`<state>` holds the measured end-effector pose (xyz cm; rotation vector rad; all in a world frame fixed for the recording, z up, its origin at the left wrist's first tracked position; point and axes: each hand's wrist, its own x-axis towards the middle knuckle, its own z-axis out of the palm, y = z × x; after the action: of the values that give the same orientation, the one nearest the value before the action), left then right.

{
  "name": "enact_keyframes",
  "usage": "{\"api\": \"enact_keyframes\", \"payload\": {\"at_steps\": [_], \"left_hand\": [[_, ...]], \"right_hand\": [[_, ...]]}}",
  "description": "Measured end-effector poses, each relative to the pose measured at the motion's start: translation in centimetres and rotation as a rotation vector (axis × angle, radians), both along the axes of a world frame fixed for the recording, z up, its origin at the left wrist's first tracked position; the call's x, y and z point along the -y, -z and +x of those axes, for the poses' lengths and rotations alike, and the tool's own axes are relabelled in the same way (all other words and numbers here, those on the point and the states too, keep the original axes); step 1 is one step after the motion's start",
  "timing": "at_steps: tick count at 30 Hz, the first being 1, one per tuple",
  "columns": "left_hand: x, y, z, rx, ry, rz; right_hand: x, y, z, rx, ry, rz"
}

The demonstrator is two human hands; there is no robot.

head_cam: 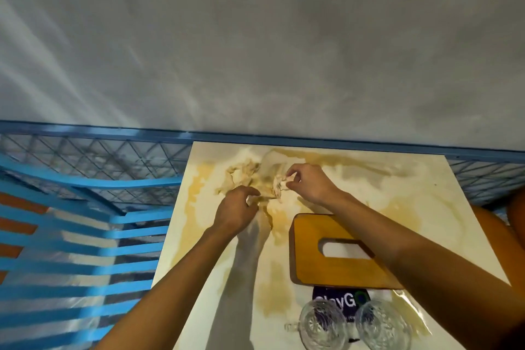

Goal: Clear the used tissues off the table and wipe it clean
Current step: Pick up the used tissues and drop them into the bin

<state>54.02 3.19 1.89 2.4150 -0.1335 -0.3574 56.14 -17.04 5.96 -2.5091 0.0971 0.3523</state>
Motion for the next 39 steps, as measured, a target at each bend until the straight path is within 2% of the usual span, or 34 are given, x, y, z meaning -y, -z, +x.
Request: {"api": "enact_keyframes", "payload": {"at_steps": [6,13,19,24,28,32,34,39], "left_hand": [[1.6,3.5,2.1,0.018,0.088,0.176],[2.2,5.4,3.2,0.073,0.051,0.163],[2.0,5.4,3.7,0.082,-0.015,0.131],[1.7,3.9,3.2,0.063,-0.203,-0.124],[1.9,1.2,2.2,-0.048,-0.359,-0.526],[2.0,-2.4,0.3,-0.162,-0.398,-0.793],[2.1,-4.0,-0.9,-0.163,-0.374,-0.853],[3.9,-7.6,-4.4,-0.125,-0.340,-0.843]], "right_hand": [[-1.3,4.8,3.5,-0.100,-0.049,-0.213],[-2.6,6.7,5.1,-0.107,-0.127,-0.271],[-2.2,6.7,4.8,-0.047,-0.120,-0.185],[-2.0,4.3,3.4,-0.005,-0.014,0.072],[-2.2,1.8,1.7,-0.023,0.051,0.327],[-2.3,-1.7,-0.8,0.008,0.075,0.488],[-2.1,-3.4,-2.5,0.028,0.081,0.521],[-0.3,-7.3,-8.0,0.039,0.077,0.550]]}}
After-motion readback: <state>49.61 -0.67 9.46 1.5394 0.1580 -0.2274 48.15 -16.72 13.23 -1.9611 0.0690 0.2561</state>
